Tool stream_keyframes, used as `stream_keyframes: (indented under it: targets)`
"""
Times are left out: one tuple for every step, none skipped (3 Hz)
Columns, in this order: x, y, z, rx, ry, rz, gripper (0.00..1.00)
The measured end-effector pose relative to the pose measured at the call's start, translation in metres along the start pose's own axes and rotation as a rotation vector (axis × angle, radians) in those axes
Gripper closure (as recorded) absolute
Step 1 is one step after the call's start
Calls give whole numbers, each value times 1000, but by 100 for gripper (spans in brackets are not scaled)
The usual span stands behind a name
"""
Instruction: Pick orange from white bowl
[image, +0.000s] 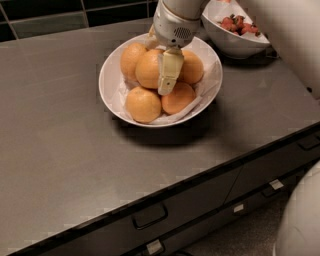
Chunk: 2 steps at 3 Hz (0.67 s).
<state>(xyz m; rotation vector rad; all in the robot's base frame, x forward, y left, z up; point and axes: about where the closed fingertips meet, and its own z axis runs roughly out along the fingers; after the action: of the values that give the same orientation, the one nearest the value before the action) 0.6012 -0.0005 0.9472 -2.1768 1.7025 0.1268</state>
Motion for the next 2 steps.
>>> stream_keyframes:
  targets:
    - [0,0,3,-6,-2,0,21]
    - [1,-1,6,-12,0,1,23]
